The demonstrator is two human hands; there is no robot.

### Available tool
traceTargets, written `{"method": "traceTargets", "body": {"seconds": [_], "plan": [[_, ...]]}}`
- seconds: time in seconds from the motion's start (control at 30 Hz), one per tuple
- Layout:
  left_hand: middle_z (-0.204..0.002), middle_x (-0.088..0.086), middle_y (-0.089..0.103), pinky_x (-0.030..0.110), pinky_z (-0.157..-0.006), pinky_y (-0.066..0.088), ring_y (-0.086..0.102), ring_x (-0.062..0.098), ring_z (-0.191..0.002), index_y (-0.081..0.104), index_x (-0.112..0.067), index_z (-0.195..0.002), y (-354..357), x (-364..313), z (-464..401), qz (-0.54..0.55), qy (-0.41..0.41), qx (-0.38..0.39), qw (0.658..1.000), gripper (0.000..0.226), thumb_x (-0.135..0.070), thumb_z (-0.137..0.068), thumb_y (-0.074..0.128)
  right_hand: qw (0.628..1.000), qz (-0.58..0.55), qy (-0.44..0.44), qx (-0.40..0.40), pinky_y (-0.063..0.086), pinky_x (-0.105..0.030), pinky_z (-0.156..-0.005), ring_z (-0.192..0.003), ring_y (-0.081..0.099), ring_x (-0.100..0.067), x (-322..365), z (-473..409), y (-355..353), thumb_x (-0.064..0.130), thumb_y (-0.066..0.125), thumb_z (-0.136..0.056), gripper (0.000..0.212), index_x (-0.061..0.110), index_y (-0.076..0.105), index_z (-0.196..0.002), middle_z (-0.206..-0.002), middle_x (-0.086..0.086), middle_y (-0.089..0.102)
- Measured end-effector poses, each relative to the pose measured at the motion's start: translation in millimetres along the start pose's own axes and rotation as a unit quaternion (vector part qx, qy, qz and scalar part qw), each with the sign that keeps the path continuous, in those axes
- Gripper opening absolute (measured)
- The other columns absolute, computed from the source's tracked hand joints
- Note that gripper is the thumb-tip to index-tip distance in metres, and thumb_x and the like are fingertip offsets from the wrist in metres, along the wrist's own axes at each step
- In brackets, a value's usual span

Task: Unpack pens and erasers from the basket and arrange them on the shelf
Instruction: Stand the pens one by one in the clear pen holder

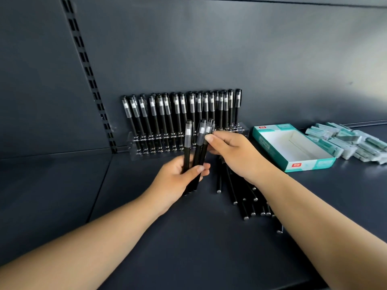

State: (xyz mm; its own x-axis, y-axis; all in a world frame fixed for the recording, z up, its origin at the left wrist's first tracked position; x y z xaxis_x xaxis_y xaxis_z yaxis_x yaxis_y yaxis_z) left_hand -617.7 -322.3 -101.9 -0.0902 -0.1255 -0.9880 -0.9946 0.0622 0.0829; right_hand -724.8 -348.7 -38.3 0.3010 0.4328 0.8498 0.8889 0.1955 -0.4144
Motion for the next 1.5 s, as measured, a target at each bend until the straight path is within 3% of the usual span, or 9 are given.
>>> {"method": "traceTargets", "body": {"seconds": [0.13,0.33,0.47,0.67,0.8,0.97,1.2,1.37,1.5], "plan": [[-0.081,-0.005,0.073,0.026,-0.079,0.055,0.069,0.011,-0.083,0.061,-0.018,-0.093,10,-2,-9,0.034,-0.007,0.012,0.999,0.016,-0.005,-0.088,0.053,0.999,-0.038,0.007,-0.022,0.047,-0.053,-0.088,-0.072,0.048,-0.021,0,-7,-15,0.013,0.053,-0.091,0.028,-0.008,0.056,-0.073,-0.074,-0.029,0.052],[-0.083,-0.001,0.073,0.027,-0.079,0.055,0.069,0.013,-0.086,0.063,-0.021,-0.094,24,-11,-36,0.048,0.01,-0.025,0.998,0.02,-0.006,-0.091,0.05,0.991,-0.113,0.033,-0.057,0.053,-0.019,-0.07,-0.057,0.057,-0.002,-5,-29,-58,0.005,0.057,-0.087,0.02,0.016,0.065,-0.073,-0.06,0.005,0.06],[-0.062,-0.005,0.055,0.019,-0.058,0.048,0.053,0.004,-0.055,0.056,-0.028,-0.097,31,-21,-56,-0.012,0.048,-0.082,0.995,0.022,-0.011,-0.096,0.042,0.981,-0.155,0.028,-0.112,0.052,-0.014,-0.067,-0.051,0.054,0.001,-1,-53,-115,0.004,0.052,-0.09,0.021,0.019,0.062,-0.079,-0.06,0.007,0.06],[-0.051,-0.008,0.03,0.018,-0.038,0.019,0.023,0.004,-0.039,0.045,-0.023,-0.095,35,-13,-74,0.021,0.03,-0.139,0.99,0.013,-0.032,-0.097,0.036,0.977,-0.105,-0.028,-0.182,0.051,-0.015,-0.067,-0.05,0.055,0.002,-2,-83,-153,0.004,0.054,-0.089,0.024,0.024,0.058,-0.077,-0.069,0.003,0.057],[-0.052,-0.007,0.036,0.016,-0.037,0.018,0.024,0.004,-0.038,0.041,-0.023,-0.086,28,-7,-79,0.023,0.023,-0.134,0.991,0.017,-0.032,-0.098,0.031,0.977,-0.064,-0.036,-0.202,0.052,-0.022,-0.072,-0.046,0.053,0.004,-16,-99,-150,0.002,0.055,-0.088,0.018,0.02,0.055,-0.088,-0.067,0.004,0.054],[-0.066,-0.004,0.045,0.015,-0.037,0.021,0.03,0.004,-0.044,0.046,-0.022,-0.091,21,1,-81,-0.024,0.013,-0.111,0.993,0.012,-0.026,-0.095,0.036,0.984,0.004,-0.018,-0.176,0.051,-0.041,-0.089,-0.065,0.055,-0.012,-33,-111,-138,0.007,0.059,-0.086,0.029,0.031,0.055,-0.071,-0.065,0.007,0.057],[-0.06,-0.012,0.049,0.015,-0.038,0.026,0.032,0.003,-0.045,0.052,-0.022,-0.098,24,0,-80,-0.026,0.042,-0.101,0.994,0.012,-0.024,-0.092,0.042,0.986,0.078,-0.019,-0.143,0.049,-0.049,-0.088,-0.074,0.057,-0.021,-51,-116,-123,0.011,0.06,-0.085,0.005,0.011,0.065,-0.086,-0.069,0.001,0.062],[-0.057,-0.012,0.05,0.015,-0.036,0.023,0.03,0.003,-0.042,0.054,-0.02,-0.097,20,-3,-80,-0.011,0.04,-0.108,0.993,0.013,-0.024,-0.092,0.042,0.985,0.15,0.007,-0.079,0.036,-0.012,-0.055,-0.053,0.042,-0.003,-62,-116,-108,0.018,0.064,-0.083,0.021,-0.002,0.06,-0.077,-0.061,-0.002,0.054],[-0.058,-0.01,0.053,0.015,-0.036,0.025,0.033,0.004,-0.042,0.055,-0.017,-0.093,17,-1,-79,0.001,0.032,-0.12,0.992,0.014,-0.024,-0.093,0.042,0.988,0.133,0.038,-0.065,0.044,-0.028,-0.066,-0.066,0.051,-0.017,-72,-116,-105,0.018,0.066,-0.082,0.03,-0.01,0.055,-0.075,-0.054,0.0,0.056]]}}
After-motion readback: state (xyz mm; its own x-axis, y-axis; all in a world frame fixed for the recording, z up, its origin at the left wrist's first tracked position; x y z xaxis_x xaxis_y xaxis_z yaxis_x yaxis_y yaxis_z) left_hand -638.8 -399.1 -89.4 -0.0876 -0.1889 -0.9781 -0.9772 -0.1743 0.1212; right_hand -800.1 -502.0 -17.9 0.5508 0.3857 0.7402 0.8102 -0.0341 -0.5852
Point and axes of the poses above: each hand's wrist, its own z-axis away from the middle knuckle, its own y-axis out of the palm, x = y × z, the point moved 8 cm from there along -z, towards the middle knuckle
